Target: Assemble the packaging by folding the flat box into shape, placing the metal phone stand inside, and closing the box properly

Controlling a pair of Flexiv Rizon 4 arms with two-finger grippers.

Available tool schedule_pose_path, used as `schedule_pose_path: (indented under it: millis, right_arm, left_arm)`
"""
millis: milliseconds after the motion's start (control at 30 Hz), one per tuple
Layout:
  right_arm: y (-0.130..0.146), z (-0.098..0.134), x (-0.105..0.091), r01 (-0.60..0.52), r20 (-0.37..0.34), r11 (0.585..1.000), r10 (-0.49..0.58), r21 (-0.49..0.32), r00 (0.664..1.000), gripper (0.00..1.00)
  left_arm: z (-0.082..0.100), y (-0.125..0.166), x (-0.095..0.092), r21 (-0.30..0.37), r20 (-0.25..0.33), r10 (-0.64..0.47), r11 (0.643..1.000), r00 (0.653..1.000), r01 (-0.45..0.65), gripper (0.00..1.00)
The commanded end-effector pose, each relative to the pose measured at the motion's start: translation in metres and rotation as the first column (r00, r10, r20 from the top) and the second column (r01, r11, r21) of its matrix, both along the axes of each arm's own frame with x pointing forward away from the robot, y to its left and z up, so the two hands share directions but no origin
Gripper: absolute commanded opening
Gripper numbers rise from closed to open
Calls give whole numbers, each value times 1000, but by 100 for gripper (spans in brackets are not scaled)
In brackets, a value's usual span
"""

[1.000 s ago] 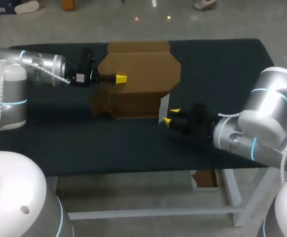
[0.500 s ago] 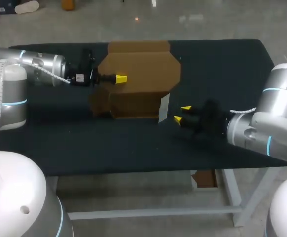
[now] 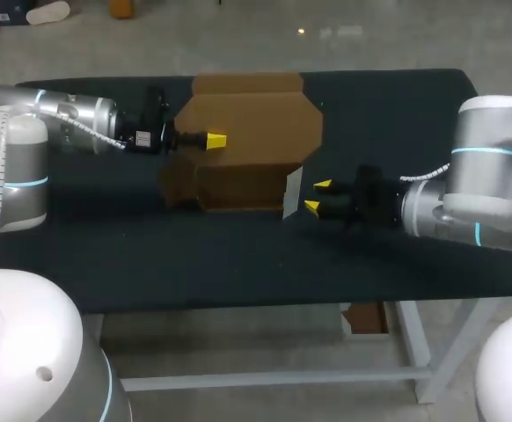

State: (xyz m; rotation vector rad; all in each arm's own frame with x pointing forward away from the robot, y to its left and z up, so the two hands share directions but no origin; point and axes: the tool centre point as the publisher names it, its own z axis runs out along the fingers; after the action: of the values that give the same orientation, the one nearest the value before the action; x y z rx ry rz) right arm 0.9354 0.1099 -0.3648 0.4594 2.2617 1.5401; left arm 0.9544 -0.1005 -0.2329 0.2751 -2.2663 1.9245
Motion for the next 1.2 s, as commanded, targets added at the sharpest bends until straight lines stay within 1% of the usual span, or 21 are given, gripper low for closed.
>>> schedule_pose_path:
  millis: [33, 200, 400, 500, 567, 900, 1200]
  right_arm:
    - [4, -1, 9, -23, -22, 1000, 22, -13, 1000, 49]
    - [12, -3, 15, -29, -28, 1000, 29, 1, 999, 50]
    - [26, -6, 16, -34, -28, 999, 34, 2, 999, 49]
    - [30, -7, 17, -21, -28, 1000, 21, 0, 999, 49]
    - [32, -8, 17, 5, -25, 1000, -5, -10, 1000, 49]
    - [37, -8, 18, 79, -18, 996, -79, 41, 997, 49]
    - [39, -10, 19, 176, -17, 982, -175, 73, 984, 49]
  left_arm:
    - [-3, 0, 0, -1, 0, -2, 1000, 1000, 2, 0]
    - [-3, 0, 0, -1, 0, -2, 1000, 1000, 2, 0]
    - [-3, 0, 0, -1, 0, -2, 1000, 1000, 2, 0]
    - [-3, 0, 0, -1, 0, -2, 1000, 1000, 2, 0]
    - [-3, 0, 0, -1, 0, -2, 1000, 1000, 2, 0]
    - [-3, 0, 0, -1, 0, -2, 1000, 1000, 2, 0]
    - [-3, 0, 0, -1, 0, -2, 1000, 1000, 2, 0]
